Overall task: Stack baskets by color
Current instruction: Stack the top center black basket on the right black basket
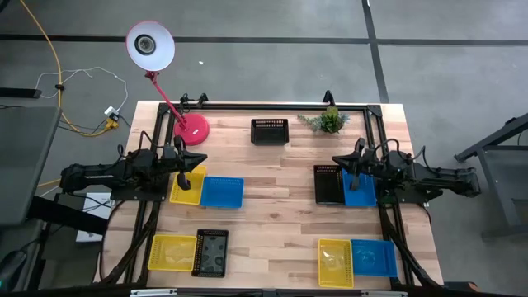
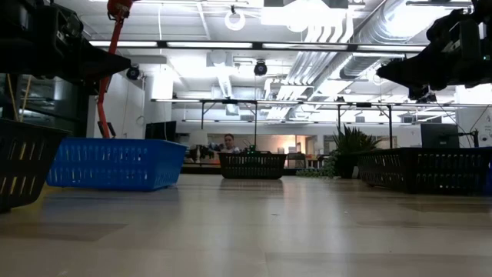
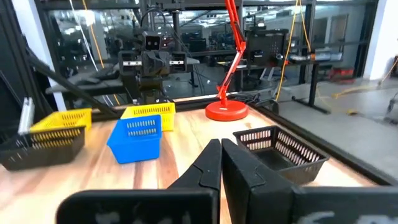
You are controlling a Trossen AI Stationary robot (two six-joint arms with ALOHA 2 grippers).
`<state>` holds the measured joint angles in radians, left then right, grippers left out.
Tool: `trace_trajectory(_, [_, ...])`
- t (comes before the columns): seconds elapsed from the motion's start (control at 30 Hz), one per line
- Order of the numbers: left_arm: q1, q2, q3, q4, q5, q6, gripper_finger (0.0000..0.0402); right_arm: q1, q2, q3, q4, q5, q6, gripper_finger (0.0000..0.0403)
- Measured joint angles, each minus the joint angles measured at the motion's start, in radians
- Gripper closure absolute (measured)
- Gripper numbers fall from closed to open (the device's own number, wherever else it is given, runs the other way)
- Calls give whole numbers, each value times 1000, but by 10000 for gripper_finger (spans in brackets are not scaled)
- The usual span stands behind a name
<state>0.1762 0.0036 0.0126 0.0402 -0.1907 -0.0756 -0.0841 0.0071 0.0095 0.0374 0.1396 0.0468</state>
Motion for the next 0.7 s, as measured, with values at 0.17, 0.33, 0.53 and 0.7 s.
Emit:
trace_trajectory(0.17, [0, 0, 0, 0, 3, 0, 401, 0, 0, 0, 31, 9, 54, 402])
trace_trajectory(0.33, [0, 0, 0, 0, 3, 0, 401, 0, 3, 0, 149, 20, 50, 402])
trace_trajectory(0.53, [0, 0, 0, 1, 0, 0, 401, 0, 59, 22, 332, 16, 24, 392])
trace_trajectory(0.7, [0, 0, 0, 1, -1, 0, 401, 0, 217, 132, 308, 73, 2, 334])
